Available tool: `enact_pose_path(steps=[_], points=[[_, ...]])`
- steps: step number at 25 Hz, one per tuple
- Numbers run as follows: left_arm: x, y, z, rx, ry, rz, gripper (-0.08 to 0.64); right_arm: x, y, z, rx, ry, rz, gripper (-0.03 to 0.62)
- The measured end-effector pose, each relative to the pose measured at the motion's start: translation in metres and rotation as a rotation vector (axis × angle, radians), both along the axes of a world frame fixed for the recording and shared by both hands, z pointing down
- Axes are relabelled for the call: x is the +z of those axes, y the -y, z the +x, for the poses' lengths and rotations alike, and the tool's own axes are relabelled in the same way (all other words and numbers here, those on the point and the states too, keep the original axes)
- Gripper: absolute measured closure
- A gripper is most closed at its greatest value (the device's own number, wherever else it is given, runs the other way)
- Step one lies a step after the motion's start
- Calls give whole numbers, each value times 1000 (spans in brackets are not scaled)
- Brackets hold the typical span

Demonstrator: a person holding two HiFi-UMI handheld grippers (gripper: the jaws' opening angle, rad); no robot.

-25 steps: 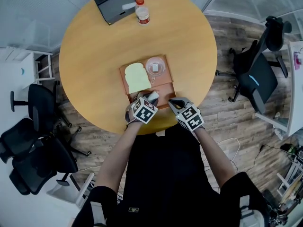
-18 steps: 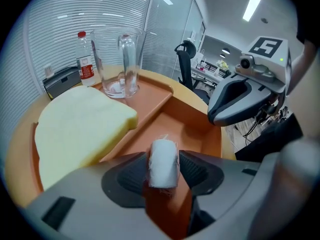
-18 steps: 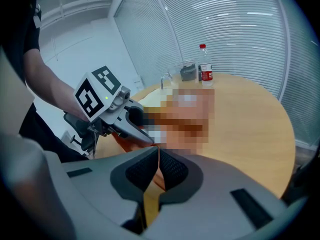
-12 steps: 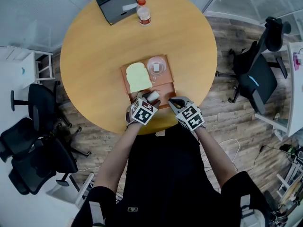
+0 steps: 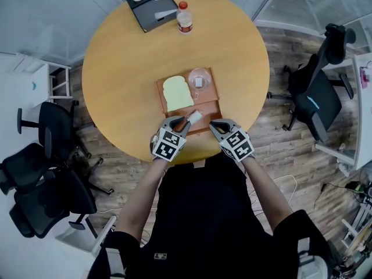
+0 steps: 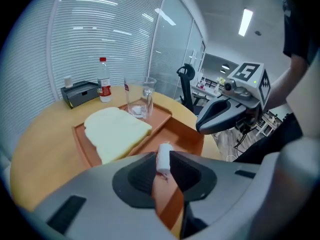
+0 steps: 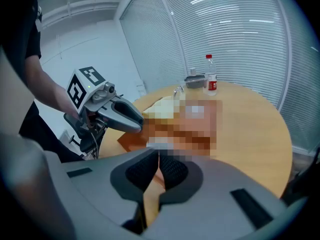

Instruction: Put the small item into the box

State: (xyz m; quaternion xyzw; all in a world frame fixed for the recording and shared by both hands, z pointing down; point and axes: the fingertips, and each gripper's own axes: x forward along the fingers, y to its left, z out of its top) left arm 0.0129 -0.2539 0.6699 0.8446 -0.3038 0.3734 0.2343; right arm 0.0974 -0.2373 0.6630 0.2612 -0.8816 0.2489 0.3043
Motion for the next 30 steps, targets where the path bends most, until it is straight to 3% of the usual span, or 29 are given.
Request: enact_pose_path(steps=[4, 12, 17, 30], points=[[-12, -13, -13, -44, -76, 11, 546, -10, -7, -4, 13, -7, 24, 588], [-51, -47, -24, -41, -282, 20, 554, -46, -38, -17, 71, 6, 87, 588], [-80, -64, -30, -118, -491, -12, 553, -69, -58, -23, 137, 18, 138, 588], [-123, -133, -76, -85, -543, 94, 554, -83, -143, -50, 229, -2, 229, 588]])
